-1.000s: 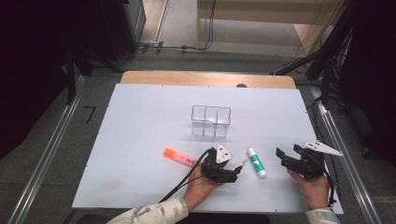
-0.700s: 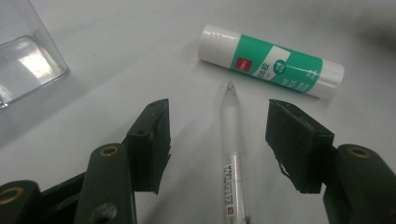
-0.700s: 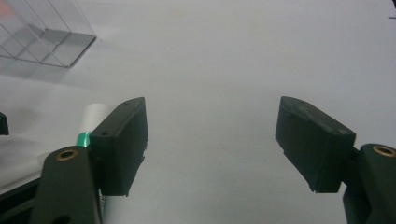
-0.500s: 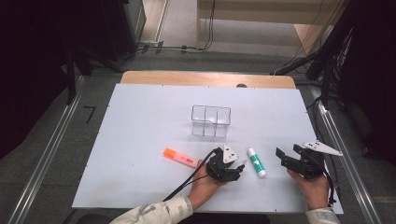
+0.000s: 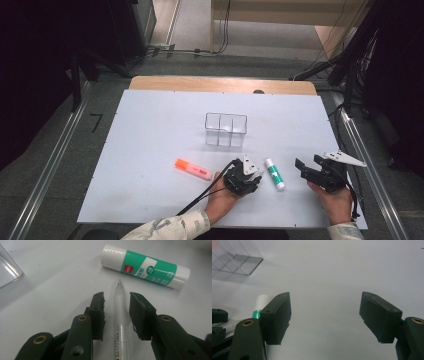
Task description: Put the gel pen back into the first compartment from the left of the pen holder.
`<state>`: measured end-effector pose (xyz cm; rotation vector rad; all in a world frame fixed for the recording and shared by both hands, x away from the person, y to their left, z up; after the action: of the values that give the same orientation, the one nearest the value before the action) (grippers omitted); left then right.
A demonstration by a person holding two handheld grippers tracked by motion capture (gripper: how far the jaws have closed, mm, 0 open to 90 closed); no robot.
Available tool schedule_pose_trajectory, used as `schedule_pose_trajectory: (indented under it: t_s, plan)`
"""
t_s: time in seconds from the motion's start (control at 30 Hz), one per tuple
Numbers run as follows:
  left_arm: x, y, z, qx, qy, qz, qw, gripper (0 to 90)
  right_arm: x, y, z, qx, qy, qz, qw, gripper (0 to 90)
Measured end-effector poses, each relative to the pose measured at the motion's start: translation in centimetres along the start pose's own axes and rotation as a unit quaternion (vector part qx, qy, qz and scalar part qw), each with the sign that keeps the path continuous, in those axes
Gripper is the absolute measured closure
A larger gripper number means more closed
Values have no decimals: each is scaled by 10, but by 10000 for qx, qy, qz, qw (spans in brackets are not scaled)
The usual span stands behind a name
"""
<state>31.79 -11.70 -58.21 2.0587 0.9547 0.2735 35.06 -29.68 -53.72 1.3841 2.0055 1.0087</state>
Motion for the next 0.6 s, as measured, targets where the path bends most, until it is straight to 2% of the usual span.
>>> schedule_pose_trajectory:
  t_s: [0.17, 0.33, 0.43, 0.6]
  plan:
    - [0, 0, 0, -13, 101, 33, 9999, 697, 1, 0, 0, 2, -7, -5, 10000, 240]
    - [-1, -1, 1, -11, 197, 181, 9996, 740, 0, 0, 0, 9, -13, -1, 10000, 240]
    - [-2, -1, 0, -6, 208, 227, 9995, 795, 0, 0, 0, 5, -10, -1, 10000, 240]
    - [-2, -1, 0, 14, 154, 247, 9996, 805, 0, 0, 0, 15, -15, 8, 10000, 240]
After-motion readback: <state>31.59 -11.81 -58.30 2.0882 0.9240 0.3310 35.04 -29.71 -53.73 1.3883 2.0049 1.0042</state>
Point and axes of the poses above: each handheld gripper's, and its own axes: z roughly forward along the jaws, y roughly out of its top, x roughly to its left, the point moved 10 cm from there along z, roughly forward along the jaws, and after that the axes turned 6 degrees about -z, right-handed, at the moved point
